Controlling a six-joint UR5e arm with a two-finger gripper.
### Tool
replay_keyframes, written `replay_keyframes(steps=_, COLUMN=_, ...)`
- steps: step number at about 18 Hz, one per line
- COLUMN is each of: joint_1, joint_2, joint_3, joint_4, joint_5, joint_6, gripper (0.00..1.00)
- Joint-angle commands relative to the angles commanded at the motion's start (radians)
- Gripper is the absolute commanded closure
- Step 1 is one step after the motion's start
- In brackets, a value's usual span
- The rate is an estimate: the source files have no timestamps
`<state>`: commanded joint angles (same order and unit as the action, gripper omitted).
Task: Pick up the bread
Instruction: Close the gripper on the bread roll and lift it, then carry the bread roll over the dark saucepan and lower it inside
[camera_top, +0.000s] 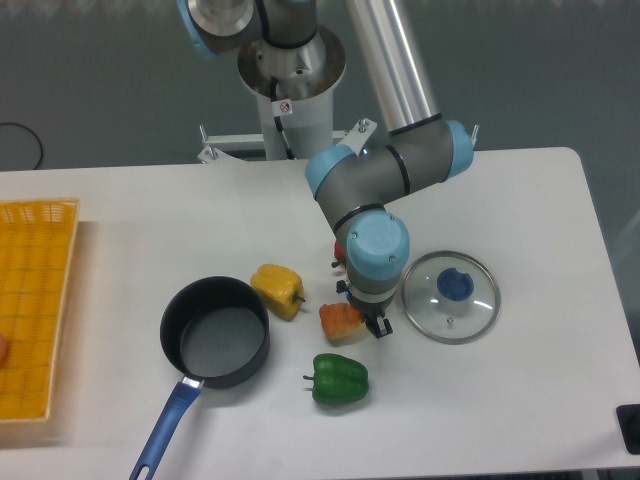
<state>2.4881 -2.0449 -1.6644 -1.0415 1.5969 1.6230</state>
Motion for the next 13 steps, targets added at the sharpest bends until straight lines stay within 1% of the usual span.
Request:
replay_keyframes(steps=4, joint_1=-0.005, joint_2=0.066, joint_3=-0.028, joint_4=-0.017, joint_5=-0.005, joint_6=0.0, gripper=0.79)
replay_keyframes(steps=7, joint_1=-0.011, joint_2=0.112, joint_3=-0.029, joint_4=-0.055, joint_5=-0.008, joint_6=-0.005, gripper=0.79)
replay_keyframes(steps=8, joint_1=-0.018, joint_2=0.127, joint_3=-0.029, joint_4=-0.067, joint_5=-0.011, joint_6=-0.018, gripper=0.79)
replay_keyframes(steps=10, joint_1=-0.047, joint_2=0.149, joint_3=-0.029, joint_4=-0.071, joint_5=-0.011, joint_6=-0.054, gripper=0.79)
replay_keyframes(steps=13, joint_1=-0.098, joint_2=0.161, joint_3=-0.026, joint_4=-0.068, joint_5=-0.021, joint_6=-0.127, gripper=0.79)
